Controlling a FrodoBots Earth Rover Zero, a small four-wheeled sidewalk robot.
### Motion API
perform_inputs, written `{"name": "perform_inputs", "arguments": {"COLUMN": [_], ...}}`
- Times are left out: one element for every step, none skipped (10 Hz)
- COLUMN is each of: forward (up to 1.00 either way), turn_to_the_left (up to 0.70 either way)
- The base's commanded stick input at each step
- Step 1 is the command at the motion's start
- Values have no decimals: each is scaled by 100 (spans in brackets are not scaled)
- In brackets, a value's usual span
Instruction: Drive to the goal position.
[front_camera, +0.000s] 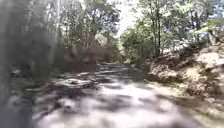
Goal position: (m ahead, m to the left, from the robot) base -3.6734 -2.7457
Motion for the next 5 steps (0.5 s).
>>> {"name": "perform_inputs", "arguments": {"forward": [45, 45, 45, 45, 45], "turn_to_the_left": [0, 0, 0, 0, 0]}}
